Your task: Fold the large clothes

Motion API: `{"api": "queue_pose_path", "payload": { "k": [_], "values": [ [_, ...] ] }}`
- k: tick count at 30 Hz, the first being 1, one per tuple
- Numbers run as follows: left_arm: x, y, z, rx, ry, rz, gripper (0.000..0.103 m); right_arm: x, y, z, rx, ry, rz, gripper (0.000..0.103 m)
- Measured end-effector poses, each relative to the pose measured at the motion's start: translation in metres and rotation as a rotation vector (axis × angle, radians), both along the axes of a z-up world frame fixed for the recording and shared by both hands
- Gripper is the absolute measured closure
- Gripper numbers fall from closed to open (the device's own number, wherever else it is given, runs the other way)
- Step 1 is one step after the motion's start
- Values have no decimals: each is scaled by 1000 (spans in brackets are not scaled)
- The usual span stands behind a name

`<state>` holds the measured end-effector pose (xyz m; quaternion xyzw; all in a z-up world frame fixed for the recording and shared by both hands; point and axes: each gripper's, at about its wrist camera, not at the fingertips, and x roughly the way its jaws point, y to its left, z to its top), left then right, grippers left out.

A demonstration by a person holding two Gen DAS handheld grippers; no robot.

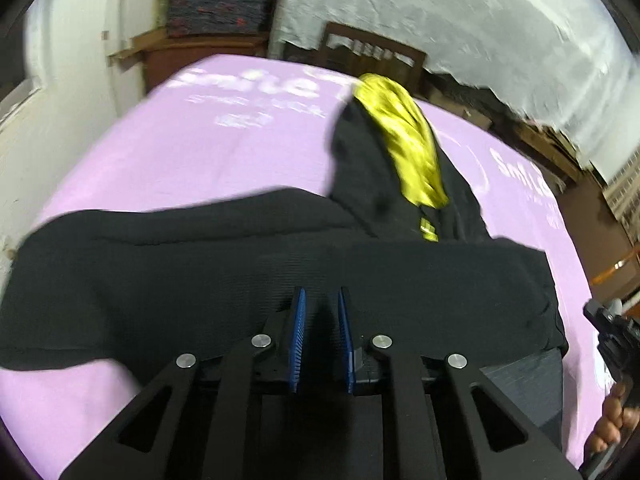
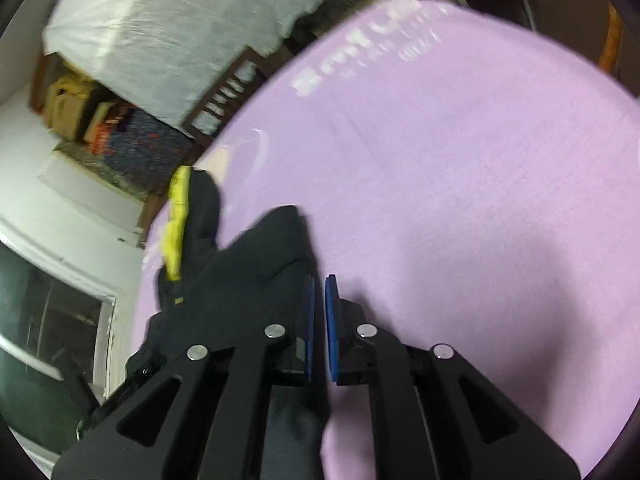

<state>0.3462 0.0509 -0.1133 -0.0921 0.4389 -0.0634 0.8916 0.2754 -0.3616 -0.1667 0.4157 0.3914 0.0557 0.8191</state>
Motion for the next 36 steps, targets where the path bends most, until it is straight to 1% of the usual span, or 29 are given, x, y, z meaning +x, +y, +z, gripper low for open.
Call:
{"api": "queue_pose_path", "payload": {
  "k": [2, 3, 4, 6, 8, 11, 12, 13, 15, 17, 19, 21, 22, 23, 27, 28, 30, 31, 32, 33, 36],
  "values": [
    [-8, 30, 11, -12, -7, 53, 86, -5, 17, 16, -6, -57, 44, 95],
    [-12, 47, 16, -30, -8, 83, 86, -3, 35, 25, -36, -78, 87, 94],
    [-15, 63, 21, -45, -7, 111, 86, 1, 51, 31, -63, -89, 129, 92],
    [-28, 104, 28, -68, 0, 182, 85, 9, 76, 33, -68, -87, 186, 92],
    [-40, 140, 28, -83, 19, 233, 84, 17, 94, 25, -49, -62, 225, 92],
    [-64, 186, 21, -99, 48, 302, 83, 23, 103, -1, -46, 32, 235, 92],
    [-71, 195, 18, -105, 54, 317, 80, 22, 103, -10, -47, 63, 233, 93],
    [-78, 204, 14, -116, 63, 330, 77, 21, 101, -15, -34, 71, 230, 98],
    [-89, 215, 10, -140, 71, 346, 74, 16, 95, -17, 2, 73, 221, 98],
    [-98, 224, 7, -177, 73, 362, 69, 10, 92, -13, -25, 69, 199, 98],
    [-104, 228, 5, -228, 67, 380, 57, 1, 94, -9, -60, 58, 183, 97],
    [-104, 226, 2, -274, 61, 396, 51, -9, 94, -5, -89, 52, 168, 86],
    [-105, 225, -1, -293, 62, 403, 49, -12, 94, -5, -93, 50, 166, 77],
    [-103, 223, -4, -318, 69, 409, 49, -15, 93, -5, -91, 48, 164, 74],
    [-100, 215, -25, -400, 108, 449, 48, -17, 86, -9, -57, 57, 150, 74],
    [-102, 210, -22, -376, 81, 473, 44, -17, 84, -11, -50, 59, 144, 74],
    [-99, 198, -21, -334, 82, 476, 40, -17, 81, -13, -38, 64, 137, 74],
    [-96, 192, -20, -324, 78, 482, 38, -18, 80, -14, -30, 67, 134, 74],
    [-91, 187, -21, -330, 67, 500, 36, -18, 79, -15, -23, 69, 134, 74],
    [-88, 185, -21, -322, 54, 521, 32, -18, 78, -17, -17, 71, 133, 74],
    [-77, 187, -22, -299, 15, 598, 31, -20, 77, -17, -17, 70, 133, 74]
  ]
}}
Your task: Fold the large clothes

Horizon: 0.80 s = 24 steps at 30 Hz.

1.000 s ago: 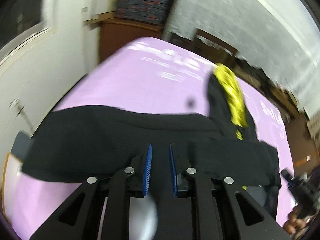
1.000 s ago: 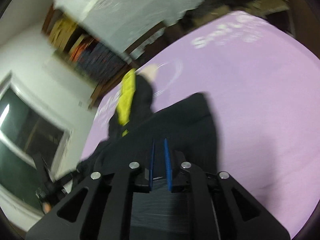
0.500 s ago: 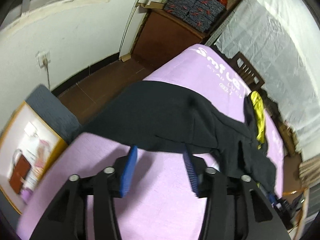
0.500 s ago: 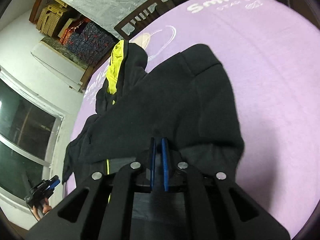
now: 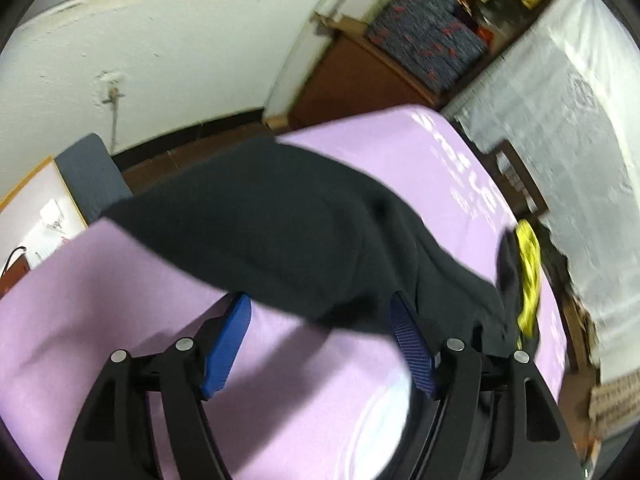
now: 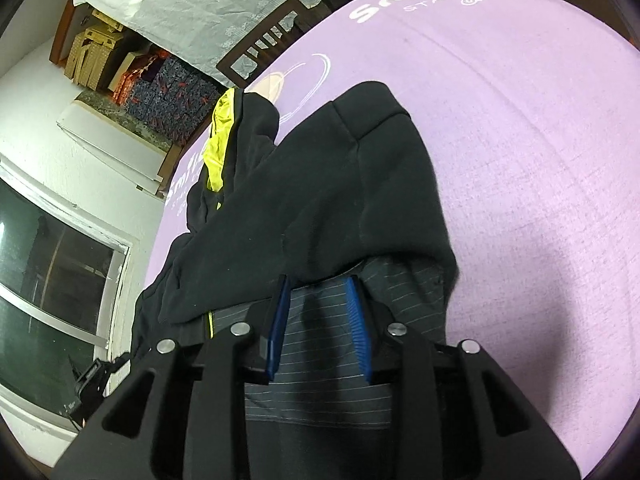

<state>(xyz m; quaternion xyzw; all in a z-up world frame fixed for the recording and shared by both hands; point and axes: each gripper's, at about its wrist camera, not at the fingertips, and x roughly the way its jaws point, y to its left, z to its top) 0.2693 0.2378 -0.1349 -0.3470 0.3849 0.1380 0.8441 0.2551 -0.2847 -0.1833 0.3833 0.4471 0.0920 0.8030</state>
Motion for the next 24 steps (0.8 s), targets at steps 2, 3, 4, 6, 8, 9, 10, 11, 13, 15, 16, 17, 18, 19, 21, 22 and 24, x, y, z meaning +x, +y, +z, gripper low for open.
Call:
{"api": "queue_pose_path", "payload": {
  "k": [2, 3, 4, 6, 8, 9, 10, 11, 13, 15, 16, 17, 18, 19, 21, 22, 24],
  "values": [
    [-4, 12, 2, 5, -21, 78, 33, 0, 0, 0, 1, -1, -4, 73],
    [-8, 17, 3, -3, -40, 102, 37, 0, -1, 0, 3, -2, -7, 74],
    [-12, 23, 5, -16, -60, 116, 41, 0, -2, 0, 6, -2, -9, 74],
    [-15, 33, 11, -14, -98, 126, 42, 0, -4, -1, 13, 0, -11, 74],
    [-15, 41, 17, 30, -114, 152, 48, 0, -4, -1, 12, 1, -10, 73],
    [-14, 44, 18, 31, -118, 153, 53, 0, -4, -1, 9, 1, -9, 73],
    [-12, 47, 18, 26, -117, 154, 60, 1, -3, -1, 6, 1, -8, 73],
    [-10, 52, 15, 8, -107, 155, 63, 0, -3, -1, 6, 0, -7, 73],
    [-7, 56, 9, -17, -95, 150, 77, 0, -4, -1, 7, -1, -8, 73],
    [-6, 61, 3, -45, -85, 122, 85, 0, -3, -1, 12, 0, -11, 73],
    [-8, 60, 3, -65, -80, 102, 85, 0, -3, -1, 14, 1, -11, 73],
    [-12, 59, 4, -80, -71, 83, 85, -1, -3, -1, 15, 1, -11, 73],
    [-17, 58, 5, -90, -73, 68, 83, 0, -3, -1, 14, 1, -10, 73],
    [-27, 59, 8, -94, -86, 47, 75, -1, -3, -1, 15, 0, -10, 73],
    [-41, 64, 10, -62, -74, 63, 55, -1, -4, -1, 18, 0, -10, 73],
    [-48, 71, 11, -59, -73, 82, 48, -1, -4, -2, 18, 0, -10, 73],
    [-56, 91, 8, -96, -71, 110, 47, 0, -4, -3, 20, 3, -9, 73]
  ]
}}
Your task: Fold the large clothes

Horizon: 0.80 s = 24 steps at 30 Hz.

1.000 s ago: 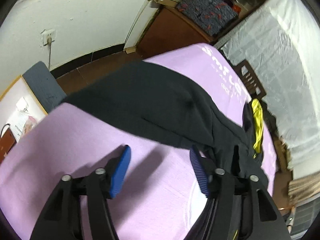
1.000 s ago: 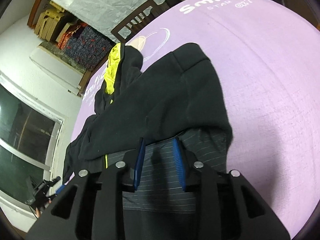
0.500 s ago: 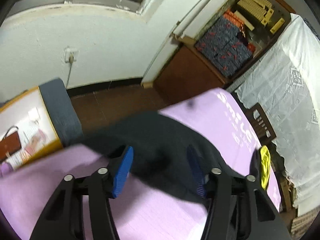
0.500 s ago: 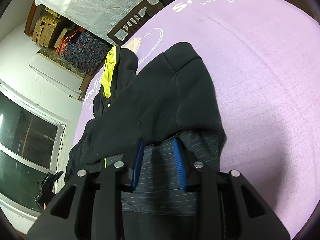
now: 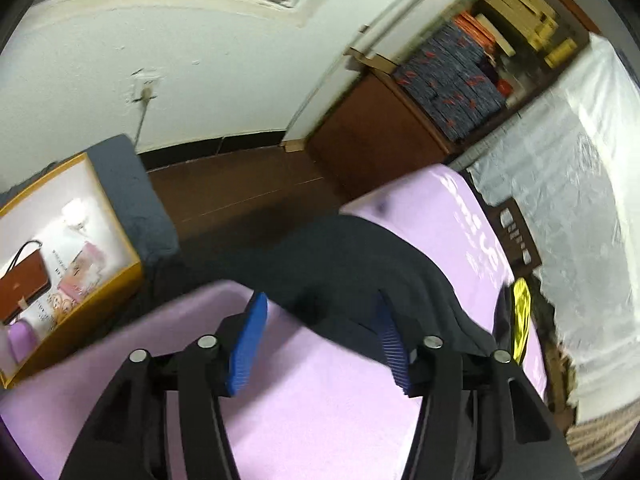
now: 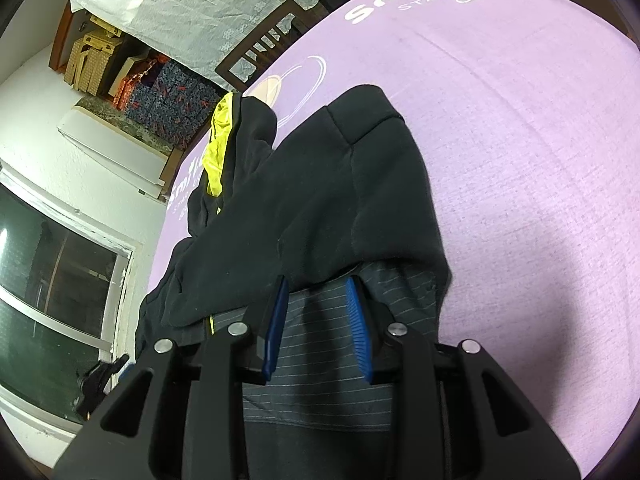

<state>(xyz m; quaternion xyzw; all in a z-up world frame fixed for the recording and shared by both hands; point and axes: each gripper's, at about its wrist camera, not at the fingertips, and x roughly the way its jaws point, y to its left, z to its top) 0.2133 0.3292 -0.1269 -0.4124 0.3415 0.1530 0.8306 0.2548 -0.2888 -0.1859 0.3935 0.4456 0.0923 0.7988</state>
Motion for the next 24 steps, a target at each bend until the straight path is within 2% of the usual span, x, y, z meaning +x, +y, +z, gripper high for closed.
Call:
{"api": "queue_pose_path", "payload": {
  "k": [2, 5, 7, 13, 15, 18, 19, 21, 22, 24],
  "values": [
    [-4, 12, -7, -64, 4, 0, 47, 0, 3, 0, -9, 0, 5, 71],
    [-3, 4, -6, -70, 1, -52, 45, 0, 5, 2, -21, -6, 6, 69],
    [5, -1, -5, -101, -11, -84, 39, 0, 5, 2, -21, -6, 5, 69],
    [29, -22, 1, -38, 11, -86, 28, 0, 5, 1, -12, -6, 2, 69],
    [31, -27, 1, -40, -13, -33, 24, 0, 5, 1, -12, -6, 1, 69],
    [33, -29, -1, -56, -44, 24, 23, 0, 4, 1, -10, -5, 1, 69],
    [34, -30, -1, -71, -51, 14, 23, 0, 4, 1, -9, -6, 1, 69],
    [32, -40, -10, -171, -83, -55, 23, 0, 3, 0, -6, -6, 2, 69],
    [34, -49, -18, -206, -68, -101, 24, 0, 2, 0, -5, -6, 2, 69],
    [35, -59, -14, -130, -60, -104, 24, 0, 3, 0, -7, -6, 2, 69]
  ]
}}
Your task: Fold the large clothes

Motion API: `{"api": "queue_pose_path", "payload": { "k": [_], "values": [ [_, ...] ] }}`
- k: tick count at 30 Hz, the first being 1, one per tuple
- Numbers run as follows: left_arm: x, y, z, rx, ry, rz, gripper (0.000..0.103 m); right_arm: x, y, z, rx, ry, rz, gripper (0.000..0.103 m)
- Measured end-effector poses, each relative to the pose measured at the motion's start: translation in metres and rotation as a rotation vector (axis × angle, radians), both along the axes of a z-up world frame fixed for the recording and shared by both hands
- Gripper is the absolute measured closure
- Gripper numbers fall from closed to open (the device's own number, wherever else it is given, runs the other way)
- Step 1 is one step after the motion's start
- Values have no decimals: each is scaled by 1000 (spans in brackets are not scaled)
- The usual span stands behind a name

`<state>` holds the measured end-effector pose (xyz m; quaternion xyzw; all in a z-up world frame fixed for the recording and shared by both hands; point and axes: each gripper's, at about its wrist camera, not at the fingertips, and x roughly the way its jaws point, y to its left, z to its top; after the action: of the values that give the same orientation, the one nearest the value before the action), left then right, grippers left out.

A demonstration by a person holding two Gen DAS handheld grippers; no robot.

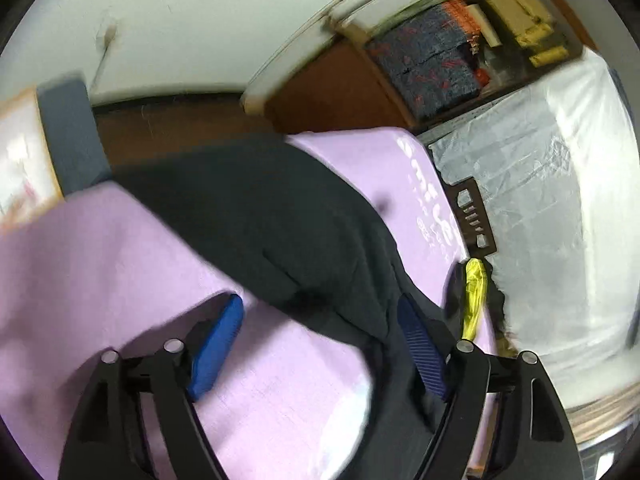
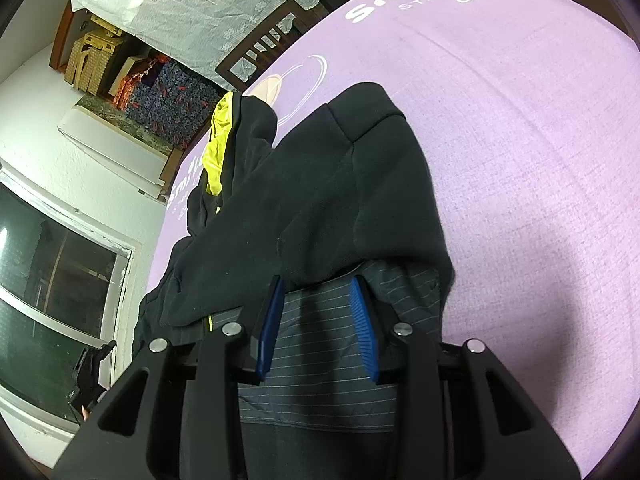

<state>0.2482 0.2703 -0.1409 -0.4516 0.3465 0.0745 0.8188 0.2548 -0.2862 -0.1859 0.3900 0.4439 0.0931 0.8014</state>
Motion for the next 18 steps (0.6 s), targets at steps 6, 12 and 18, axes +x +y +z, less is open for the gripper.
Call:
{"api": "queue_pose_path", "payload": {
  "k": [6, 12, 18],
  "values": [
    [17, 31, -9, -90, -29, 56, 52, -1, 0, 1, -4, -3, 4, 66],
    [11, 36, -7, -55, -41, 69, 80, -1, 0, 1, -4, -3, 6, 66],
    [14, 36, 1, 42, -4, 73, 92, -2, 1, 3, -9, -5, 2, 66]
  ]
}}
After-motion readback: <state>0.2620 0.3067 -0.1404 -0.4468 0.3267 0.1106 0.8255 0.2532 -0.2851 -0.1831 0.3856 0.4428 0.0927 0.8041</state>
